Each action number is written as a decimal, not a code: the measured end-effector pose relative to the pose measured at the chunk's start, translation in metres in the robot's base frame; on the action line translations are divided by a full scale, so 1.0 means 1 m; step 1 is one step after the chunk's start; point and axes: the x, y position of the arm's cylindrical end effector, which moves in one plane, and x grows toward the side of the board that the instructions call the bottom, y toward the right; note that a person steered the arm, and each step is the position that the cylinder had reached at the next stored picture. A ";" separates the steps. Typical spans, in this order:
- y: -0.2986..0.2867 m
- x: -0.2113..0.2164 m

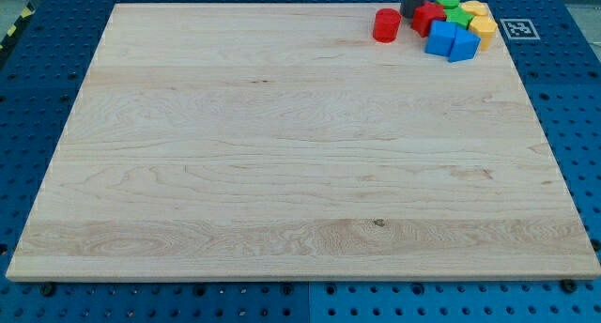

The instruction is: Push the red blocks into the group of blocks

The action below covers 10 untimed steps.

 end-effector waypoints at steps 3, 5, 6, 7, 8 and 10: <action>-0.032 -0.009; -0.085 -0.002; -0.085 0.021; -0.083 0.023; -0.072 0.023; -0.041 0.047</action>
